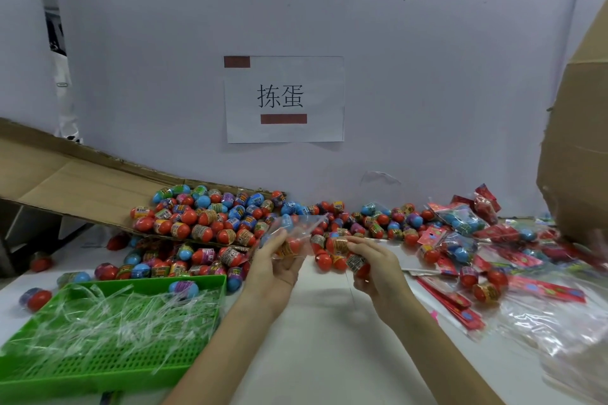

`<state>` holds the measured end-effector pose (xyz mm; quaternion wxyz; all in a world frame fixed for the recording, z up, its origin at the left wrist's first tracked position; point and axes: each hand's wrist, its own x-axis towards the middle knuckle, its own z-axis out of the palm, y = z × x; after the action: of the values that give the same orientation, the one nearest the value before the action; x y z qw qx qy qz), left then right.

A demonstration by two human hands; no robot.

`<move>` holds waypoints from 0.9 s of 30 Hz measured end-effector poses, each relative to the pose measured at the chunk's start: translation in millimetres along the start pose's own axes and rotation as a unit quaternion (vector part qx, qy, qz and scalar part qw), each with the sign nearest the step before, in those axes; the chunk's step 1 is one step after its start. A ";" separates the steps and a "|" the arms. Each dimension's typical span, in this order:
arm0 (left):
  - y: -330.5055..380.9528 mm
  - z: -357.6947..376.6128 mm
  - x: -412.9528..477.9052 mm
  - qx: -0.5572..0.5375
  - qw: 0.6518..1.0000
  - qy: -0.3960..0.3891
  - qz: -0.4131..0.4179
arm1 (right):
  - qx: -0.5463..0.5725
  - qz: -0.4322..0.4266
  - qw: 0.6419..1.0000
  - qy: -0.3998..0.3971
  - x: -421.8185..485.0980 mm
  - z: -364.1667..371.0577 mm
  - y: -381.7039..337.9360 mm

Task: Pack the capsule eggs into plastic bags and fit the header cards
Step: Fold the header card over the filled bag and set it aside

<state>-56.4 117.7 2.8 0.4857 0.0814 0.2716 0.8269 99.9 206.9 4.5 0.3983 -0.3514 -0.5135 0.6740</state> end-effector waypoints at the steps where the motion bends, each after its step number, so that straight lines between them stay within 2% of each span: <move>1: -0.1 1.1 -1.2 0.005 1.000 -0.007 0.007 | -0.012 -0.002 1.000 -0.002 -0.3 0.6 0.9; 7: -7.0 0.5 -1.1 0.115 0.992 0.012 0.043 | 0.036 -0.008 0.996 -0.086 -2.6 3.9 0.4; 13: -10.4 1.1 -5.5 0.159 0.987 -0.022 0.025 | 0.033 -0.019 0.997 -0.069 -2.2 2.8 2.8; 17: -13.3 3.6 -9.2 0.166 0.985 -0.054 0.013 | 0.017 -0.059 0.997 -0.039 -3.8 5.2 4.2; 21: -13.3 2.9 -9.2 0.170 0.984 -0.048 0.013 | -0.032 -0.099 0.994 -0.018 -5.7 8.2 5.8; 27: -8.2 0.7 -3.6 0.127 0.992 -0.008 0.023 | 0.027 -0.041 0.998 -0.039 -2.7 2.6 4.5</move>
<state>-48.0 118.0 -0.4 0.4547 0.1555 0.3684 0.7958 98.0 202.7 1.0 0.4148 -0.2921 -0.5242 0.6840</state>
